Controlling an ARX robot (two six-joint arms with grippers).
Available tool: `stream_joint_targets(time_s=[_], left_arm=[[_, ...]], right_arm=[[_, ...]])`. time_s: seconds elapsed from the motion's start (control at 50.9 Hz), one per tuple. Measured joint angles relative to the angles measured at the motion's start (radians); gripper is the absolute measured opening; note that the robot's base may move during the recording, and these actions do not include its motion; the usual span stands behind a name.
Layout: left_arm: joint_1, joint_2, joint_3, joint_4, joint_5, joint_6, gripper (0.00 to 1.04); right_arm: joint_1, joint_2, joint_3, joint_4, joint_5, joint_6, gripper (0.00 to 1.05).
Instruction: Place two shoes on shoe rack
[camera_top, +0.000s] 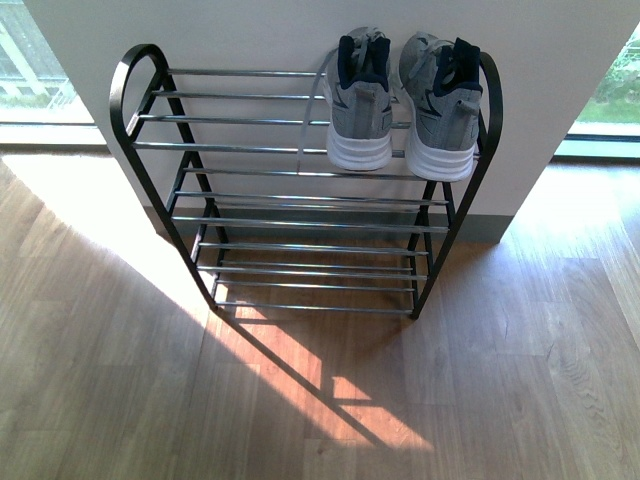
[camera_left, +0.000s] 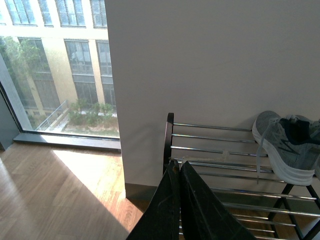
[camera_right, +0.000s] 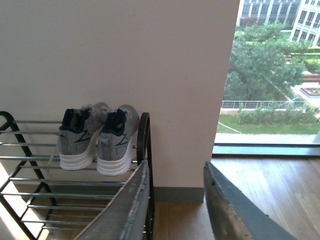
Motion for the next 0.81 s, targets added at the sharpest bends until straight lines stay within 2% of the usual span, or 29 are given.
stream_joint_targets(time_s=[0.118, 0.393, 0.629, 0.708, 0.806], left_arm=[[0.000, -0.058, 0.000, -0.056, 0.000, 0.000, 0.01], [0.000, -0.134, 0.000, -0.133, 0.000, 0.000, 0.01], [0.000, -0.204, 0.000, -0.201, 0.000, 0.000, 0.01], [0.000, -0.309, 0.000, -0.343, 0.000, 0.000, 0.01], [0.000, -0.355, 0.000, -0.367, -0.001, 0.000, 0.01]], right_arm=[[0.000, 0.000, 0.000, 0.000, 0.000, 0.000, 0.59], [0.000, 0.000, 0.000, 0.000, 0.000, 0.000, 0.97], [0.000, 0.000, 0.000, 0.000, 0.000, 0.000, 0.96], [0.000, 0.000, 0.000, 0.000, -0.001, 0.000, 0.96], [0.000, 0.000, 0.000, 0.000, -0.002, 0.000, 0.96]])
